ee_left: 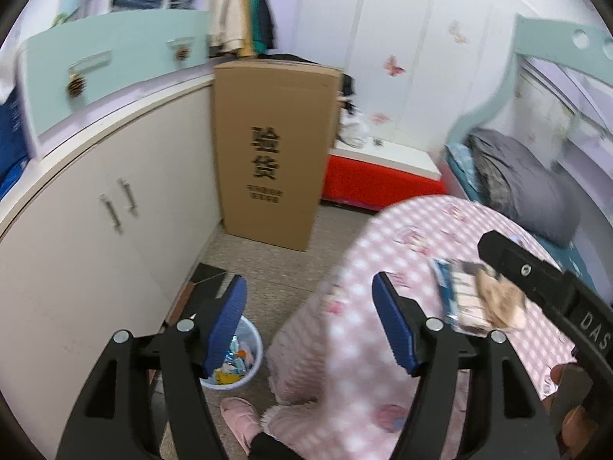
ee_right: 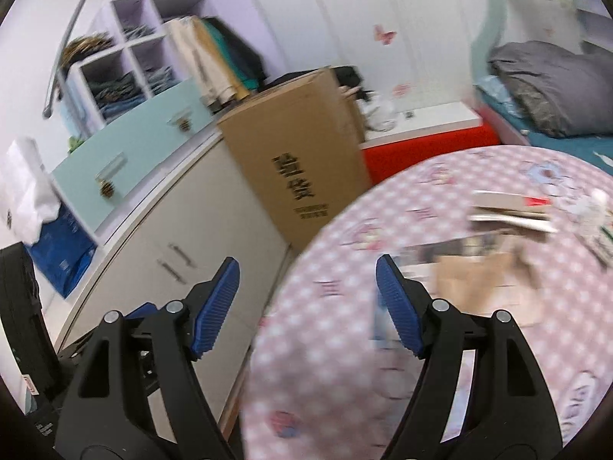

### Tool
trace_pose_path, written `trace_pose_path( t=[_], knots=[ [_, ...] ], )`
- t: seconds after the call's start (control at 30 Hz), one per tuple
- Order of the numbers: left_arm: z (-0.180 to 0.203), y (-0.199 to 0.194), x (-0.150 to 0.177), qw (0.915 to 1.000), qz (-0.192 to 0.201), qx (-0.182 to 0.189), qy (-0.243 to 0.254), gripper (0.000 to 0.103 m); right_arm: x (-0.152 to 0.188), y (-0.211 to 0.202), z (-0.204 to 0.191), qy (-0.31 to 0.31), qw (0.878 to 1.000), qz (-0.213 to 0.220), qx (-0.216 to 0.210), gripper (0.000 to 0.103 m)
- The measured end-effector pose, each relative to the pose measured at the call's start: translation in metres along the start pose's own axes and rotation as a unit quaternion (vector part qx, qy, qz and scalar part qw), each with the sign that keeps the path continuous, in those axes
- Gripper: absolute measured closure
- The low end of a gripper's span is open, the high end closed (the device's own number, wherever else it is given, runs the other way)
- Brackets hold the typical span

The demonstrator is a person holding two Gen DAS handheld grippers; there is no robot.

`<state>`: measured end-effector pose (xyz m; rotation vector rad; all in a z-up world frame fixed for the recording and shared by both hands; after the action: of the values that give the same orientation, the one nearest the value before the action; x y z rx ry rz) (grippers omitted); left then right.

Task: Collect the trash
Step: 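Move both grippers back over the table toward the remaining trash, then grasp the beige cloth with the right gripper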

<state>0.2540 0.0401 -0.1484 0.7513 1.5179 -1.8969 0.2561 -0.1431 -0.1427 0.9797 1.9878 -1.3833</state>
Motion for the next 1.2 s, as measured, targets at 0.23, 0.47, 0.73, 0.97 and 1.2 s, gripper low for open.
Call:
trace_pose_path(
  t=[0.23,0.47,0.73,0.97,1.2],
  knots=[
    [0.058,0.029,0.017,0.9978,-0.041,0.028,0.043,0.036,0.005,-0.001,0.074,0.027,0.998,-0.030,0.057,0.030],
    [0.075,0.055,0.034,0.9954,-0.076,0.038,0.044,0.036,0.021,0.022,0.099,0.016,0.993,-0.072,0.089,0.042],
    [0.082,0.079,0.037,0.9935,-0.094,0.043,0.047,0.036,0.022,0.036,0.096,-0.026,0.993,-0.069,0.097,0.096],
    [0.093,0.102,0.031,0.9921,-0.102,0.057,0.045,0.036,0.011,0.036,0.098,-0.035,0.994,-0.053,0.084,0.099],
    [0.107,0.126,0.026,0.9896,-0.115,0.071,0.051,0.053,0.004,0.041,0.100,-0.030,0.996,-0.051,0.073,0.099]
  ],
)
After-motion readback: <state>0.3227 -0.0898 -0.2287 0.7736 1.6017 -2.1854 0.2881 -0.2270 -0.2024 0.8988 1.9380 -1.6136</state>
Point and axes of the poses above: each gripper's, at about its wrist camera, not at the fingertips, and y roughly the way its jaws point, z to its right, x to its underside, the point moved 4 cm from there along y, roughly the way its jaws point, and after that the axes turned 7 degrees about x, right-handed, at the moved point
